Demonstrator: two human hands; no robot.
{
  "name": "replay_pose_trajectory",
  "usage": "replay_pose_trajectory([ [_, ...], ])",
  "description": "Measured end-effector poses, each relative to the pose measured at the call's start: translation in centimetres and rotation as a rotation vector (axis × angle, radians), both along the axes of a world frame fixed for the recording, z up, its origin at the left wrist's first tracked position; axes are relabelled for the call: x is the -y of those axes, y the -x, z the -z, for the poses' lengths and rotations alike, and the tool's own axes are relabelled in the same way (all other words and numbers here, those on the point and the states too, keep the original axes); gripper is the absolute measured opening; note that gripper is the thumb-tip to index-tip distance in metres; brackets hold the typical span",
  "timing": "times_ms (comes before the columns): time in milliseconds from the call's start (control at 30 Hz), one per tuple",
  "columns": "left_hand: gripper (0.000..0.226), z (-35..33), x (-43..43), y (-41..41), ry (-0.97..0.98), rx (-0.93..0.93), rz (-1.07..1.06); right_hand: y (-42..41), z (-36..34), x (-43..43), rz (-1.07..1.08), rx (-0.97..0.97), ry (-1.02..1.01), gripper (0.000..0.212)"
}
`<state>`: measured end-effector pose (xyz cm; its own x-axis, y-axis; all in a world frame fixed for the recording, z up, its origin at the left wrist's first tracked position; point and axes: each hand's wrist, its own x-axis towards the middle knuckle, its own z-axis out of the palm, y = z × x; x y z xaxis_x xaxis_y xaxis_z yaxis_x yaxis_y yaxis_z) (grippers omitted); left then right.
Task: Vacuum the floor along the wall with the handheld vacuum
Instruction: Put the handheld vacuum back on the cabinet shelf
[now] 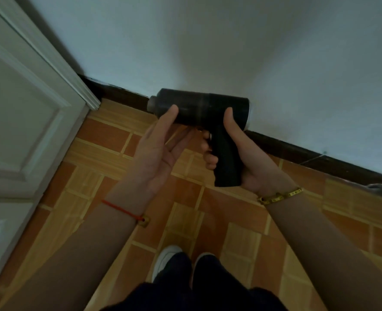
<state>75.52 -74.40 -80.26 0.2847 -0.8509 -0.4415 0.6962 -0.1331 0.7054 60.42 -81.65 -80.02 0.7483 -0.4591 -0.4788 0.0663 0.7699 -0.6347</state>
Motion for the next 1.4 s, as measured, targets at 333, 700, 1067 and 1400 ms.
replay_pose_trajectory([
  [333,0.035,-26.7,-1.0,1.1,0.008,-0.039,-0.062,0.6,-26.1,-1.1,-0.017,0.057,-0.005,0.046],
  [700,0.032,-58.0,-3.5,2.6,-0.006,0.049,-0.087,1.6,-55.8,-3.8,0.022,0.048,0.058,0.053],
  [1067,0.04,-70.3,-8.2,4.1,0.0,0.084,-0.069,3.3,-67.8,-8.3,0.036,0.054,0.038,0.049],
  [1400,0.037,-71.9,-10.1,4.2,-0.034,0.052,-0.091,3.2,-69.3,-10.0,0.008,0.088,0.019,0.05],
])
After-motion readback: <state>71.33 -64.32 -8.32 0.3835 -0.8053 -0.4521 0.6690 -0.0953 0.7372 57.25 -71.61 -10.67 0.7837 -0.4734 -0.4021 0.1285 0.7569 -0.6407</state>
